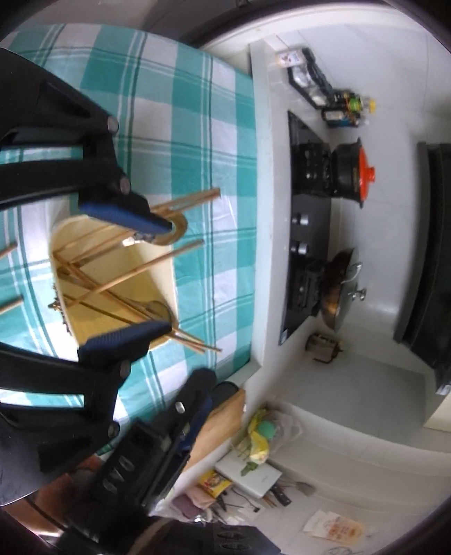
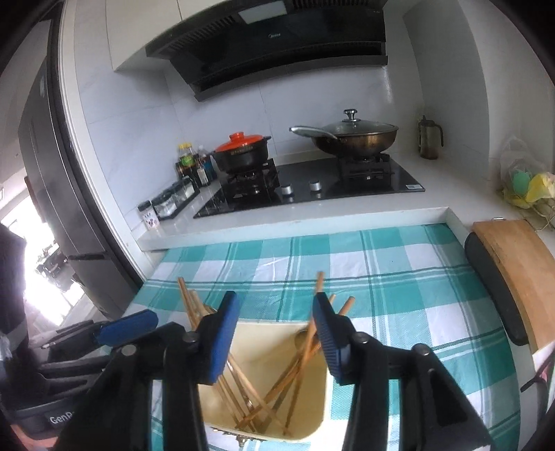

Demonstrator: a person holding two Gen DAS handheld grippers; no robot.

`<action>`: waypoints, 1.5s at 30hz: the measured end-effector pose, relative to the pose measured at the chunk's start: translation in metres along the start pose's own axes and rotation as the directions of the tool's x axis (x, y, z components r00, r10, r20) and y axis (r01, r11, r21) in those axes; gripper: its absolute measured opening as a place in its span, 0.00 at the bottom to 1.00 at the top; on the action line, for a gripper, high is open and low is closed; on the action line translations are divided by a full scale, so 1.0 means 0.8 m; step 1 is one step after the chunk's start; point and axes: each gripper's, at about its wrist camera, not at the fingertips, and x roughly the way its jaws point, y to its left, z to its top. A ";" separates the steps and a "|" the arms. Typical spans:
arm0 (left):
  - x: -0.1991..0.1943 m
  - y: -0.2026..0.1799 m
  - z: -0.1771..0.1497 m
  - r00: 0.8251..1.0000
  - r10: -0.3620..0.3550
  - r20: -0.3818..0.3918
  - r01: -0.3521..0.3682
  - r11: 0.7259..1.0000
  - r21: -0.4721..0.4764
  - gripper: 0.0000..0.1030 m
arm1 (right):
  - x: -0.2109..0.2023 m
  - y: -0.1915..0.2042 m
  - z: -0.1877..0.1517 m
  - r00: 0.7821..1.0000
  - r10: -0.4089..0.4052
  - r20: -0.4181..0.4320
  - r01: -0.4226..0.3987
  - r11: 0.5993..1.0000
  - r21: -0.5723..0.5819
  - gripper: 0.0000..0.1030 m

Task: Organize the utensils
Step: 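Carry both chopsticks to the cream box and open both grippers to drop them in, then move both open grippers back over the two chopsticks on the cloth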

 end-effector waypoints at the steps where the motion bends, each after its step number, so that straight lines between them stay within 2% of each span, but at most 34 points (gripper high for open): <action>1: -0.015 0.003 -0.006 1.000 0.008 0.005 -0.008 1.000 0.006 0.61 | -0.014 0.005 0.000 1.000 -0.001 0.013 0.002 1.000 -0.021 0.45; 4: -0.050 0.014 -0.030 0.999 0.042 -0.029 -0.041 0.998 0.054 0.70 | -0.062 0.015 -0.010 0.999 0.015 0.033 -0.012 0.997 -0.078 0.46; 6: -0.072 0.022 -0.059 0.995 0.054 -0.083 -0.045 0.993 0.107 0.79 | -0.092 0.017 -0.025 0.999 0.031 0.015 -0.029 0.993 -0.114 0.50; 8: -0.087 0.026 -0.091 0.984 0.088 -0.153 -0.061 0.983 0.175 0.80 | -0.119 0.017 -0.051 0.999 0.038 -0.007 -0.038 0.986 -0.164 0.55; 11: -0.109 0.031 -0.148 0.965 0.153 -0.214 -0.104 0.969 0.226 0.80 | -0.148 0.016 -0.102 0.999 -0.028 -0.047 0.014 0.965 -0.263 0.55; 14: -0.133 0.037 -0.193 0.966 0.148 -0.214 -0.114 0.980 0.162 0.80 | -0.167 0.013 -0.164 0.990 -0.112 -0.081 0.082 0.947 -0.311 0.55; 18: -0.150 0.034 -0.249 0.980 0.069 -0.188 -0.069 0.998 0.006 0.84 | -0.197 0.002 -0.251 0.986 -0.112 -0.124 0.084 0.974 -0.212 0.55; 20: -0.147 0.025 -0.278 0.979 0.037 -0.200 -0.046 0.998 -0.044 0.84 | -0.210 0.000 -0.291 0.983 -0.123 -0.135 0.102 0.982 -0.157 0.55; 23: -0.142 0.009 -0.312 0.974 0.041 -0.222 -0.049 0.998 -0.031 0.84 | -0.223 0.000 -0.338 0.981 -0.142 -0.134 0.128 0.986 -0.102 0.55; 25: -0.143 0.003 -0.327 0.974 0.079 -0.211 -0.080 0.997 0.006 0.84 | -0.227 -0.003 -0.360 0.976 -0.149 -0.157 0.138 0.987 -0.082 0.55; 27: -0.144 0.007 -0.339 0.972 0.117 -0.203 -0.117 0.993 0.010 0.84 | -0.230 -0.005 -0.372 0.971 -0.171 -0.165 0.162 0.984 -0.071 0.55; 31: -0.142 0.029 -0.353 0.971 0.107 -0.214 -0.124 0.990 -0.068 0.84 | -0.238 -0.010 -0.378 0.969 -0.204 -0.142 0.200 0.979 -0.043 0.55; 34: -0.137 0.034 -0.355 0.968 0.121 -0.219 -0.140 0.987 -0.073 0.84 | -0.230 -0.009 -0.374 0.966 -0.206 -0.154 0.202 0.979 -0.041 0.55; 39: -0.137 0.026 -0.356 0.976 0.102 -0.195 -0.117 0.991 -0.067 0.84 | -0.212 0.001 -0.373 0.965 -0.191 -0.181 0.182 0.981 -0.062 0.55; 45: -0.120 0.015 -0.353 0.971 0.113 -0.210 -0.122 0.992 -0.032 0.84 | -0.209 0.020 -0.376 0.970 -0.153 -0.188 0.140 0.987 -0.082 0.55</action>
